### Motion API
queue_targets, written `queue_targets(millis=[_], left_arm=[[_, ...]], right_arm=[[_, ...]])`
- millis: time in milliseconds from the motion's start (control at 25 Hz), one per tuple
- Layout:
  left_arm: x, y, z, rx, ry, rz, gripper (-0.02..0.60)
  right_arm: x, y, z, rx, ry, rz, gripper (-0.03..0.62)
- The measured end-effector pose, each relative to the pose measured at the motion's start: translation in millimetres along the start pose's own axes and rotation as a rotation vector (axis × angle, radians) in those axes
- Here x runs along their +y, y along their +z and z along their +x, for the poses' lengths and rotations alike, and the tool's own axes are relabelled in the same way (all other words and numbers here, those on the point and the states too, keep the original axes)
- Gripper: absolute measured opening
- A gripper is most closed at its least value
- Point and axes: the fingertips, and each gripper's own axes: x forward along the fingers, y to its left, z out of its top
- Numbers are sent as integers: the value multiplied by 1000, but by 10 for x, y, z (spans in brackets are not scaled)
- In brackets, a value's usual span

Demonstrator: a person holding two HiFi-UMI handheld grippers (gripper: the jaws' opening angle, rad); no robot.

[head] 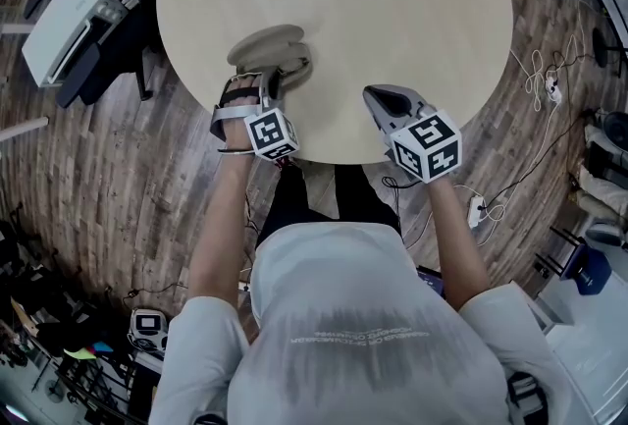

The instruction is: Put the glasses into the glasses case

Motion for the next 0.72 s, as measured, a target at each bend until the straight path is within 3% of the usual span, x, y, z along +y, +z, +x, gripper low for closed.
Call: queue_targets(millis=[600,720], left_arm=[[-156,99,-158,-72,-149,-60,60],[-170,100,-167,-92,-198,-117,60]], right_arm=[[66,-30,-81,-13,3,-4,2],[70,-31,-71,-12,4,-4,2]])
